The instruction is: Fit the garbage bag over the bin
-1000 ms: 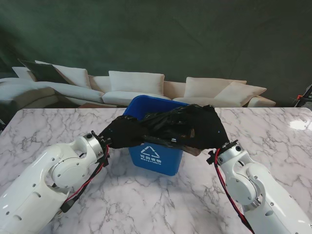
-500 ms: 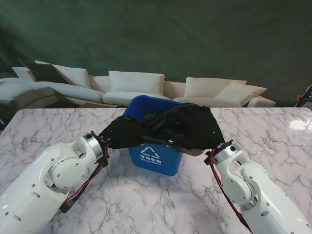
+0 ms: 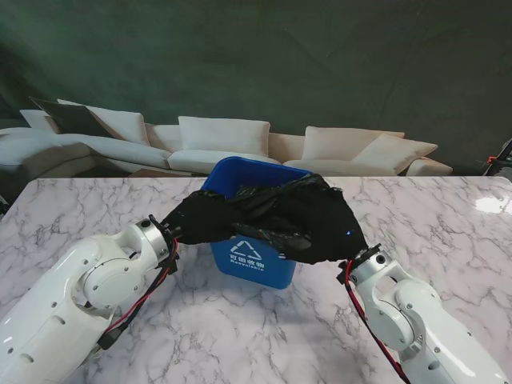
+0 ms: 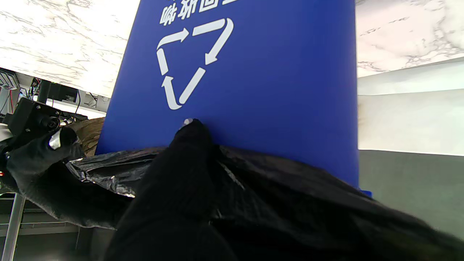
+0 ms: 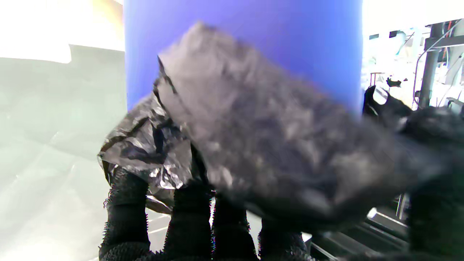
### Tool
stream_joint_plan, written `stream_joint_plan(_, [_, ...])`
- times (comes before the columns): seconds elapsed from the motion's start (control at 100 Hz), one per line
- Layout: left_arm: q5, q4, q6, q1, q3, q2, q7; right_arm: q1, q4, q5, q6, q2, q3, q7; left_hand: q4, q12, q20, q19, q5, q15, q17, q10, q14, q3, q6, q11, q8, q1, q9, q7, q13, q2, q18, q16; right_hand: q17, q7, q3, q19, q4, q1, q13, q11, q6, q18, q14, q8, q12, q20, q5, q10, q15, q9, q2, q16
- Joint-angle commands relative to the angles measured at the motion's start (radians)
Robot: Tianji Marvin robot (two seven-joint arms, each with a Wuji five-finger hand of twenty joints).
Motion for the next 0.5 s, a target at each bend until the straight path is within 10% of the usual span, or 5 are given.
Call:
stream_joint_plan(0.0, [-0.002,-0.003,0.003,0.002,0.001,0.001,-0.017,0.001,0.025,0.005,0.009,0.002,-0.006,0.003,0.018,0.009,0.016,0.044,0.041,0.032,0.004,0.013,0.001,0.06,-0.024,0.019,0.007,0.043,0.024,0.042,0.019,0.016,0.025,0.017,0.002,0.06,-0.027,-0.013,0.001,0.07,0.011,0.004,-0.062,0.013,0.006,0.067,-0.001,-0.009,-0.036,0.007,-0.002,-0.024,-0.035,-0.02])
stream_joint_plan(0.24, [-0.004,-0.002,0.005,0.004,0.002,-0.001,-0.007,0.014,0.056,0.005,0.009,0.003,-0.022,-0.013,0.016,0.009,0.016,0.043,0.038,0.029,0.002,0.008,0.0,0.058,-0.023,0.017,0.006,0.042,0.02,0.04,0.014,0.019,0.023,0.016,0.006,0.352,-0.178,-0.017,-0.011,0.349,0.012,0.012,-0.372,0.011,0.003,0.189,-0.001,-0.027,0.113,0.005,-0.01,-0.005,0.036,-0.033])
stream_joint_plan(0.35, [-0.003,0.0,-0.003,0.011,0.0,-0.005,0.025,0.021,0.071,0.019,0.007,0.001,-0.026,-0.012,0.007,-0.028,0.01,0.019,0.02,-0.025,-0.029,0.003,-0.003,0.036,-0.03,-0.037,-0.028,0.031,-0.028,-0.006,-0.027,0.036,0.018,-0.007,0.007,0.421,0.132,-0.016,-0.12,0.389,0.023,0.009,-0.484,0.009,-0.001,0.192,-0.001,-0.038,0.254,-0.008,-0.017,0.029,0.019,-0.043])
stream_joint_plan(0.43, [0.004,-0.003,-0.021,0.017,-0.01,-0.006,0.037,0.026,0.081,0.028,0.003,-0.001,-0.026,-0.017,0.01,-0.484,-0.001,-0.057,-0.063,-0.177,-0.099,0.031,0.016,-0.056,-0.02,0.018,-0.079,-0.088,-0.284,-0.204,-0.13,0.029,0.015,-0.091,0.011,0.418,0.205,-0.015,-0.133,0.434,0.034,0.012,-0.514,0.006,-0.007,0.196,0.0,-0.039,0.293,-0.02,-0.014,0.051,0.042,-0.044])
stream_joint_plan(0.49, [0.006,-0.001,-0.043,0.021,-0.019,-0.007,0.053,0.026,0.083,0.035,0.002,-0.002,-0.023,-0.016,0.007,-0.61,-0.017,-0.124,-0.115,-0.294,-0.156,0.053,0.038,-0.119,0.019,-0.082,-0.133,-0.245,-0.39,-0.341,-0.208,0.085,0.02,-0.166,0.012,0.42,0.219,-0.015,-0.133,0.44,0.037,0.016,-0.518,0.005,-0.009,0.198,0.001,-0.04,0.302,-0.024,-0.013,0.062,0.053,-0.044])
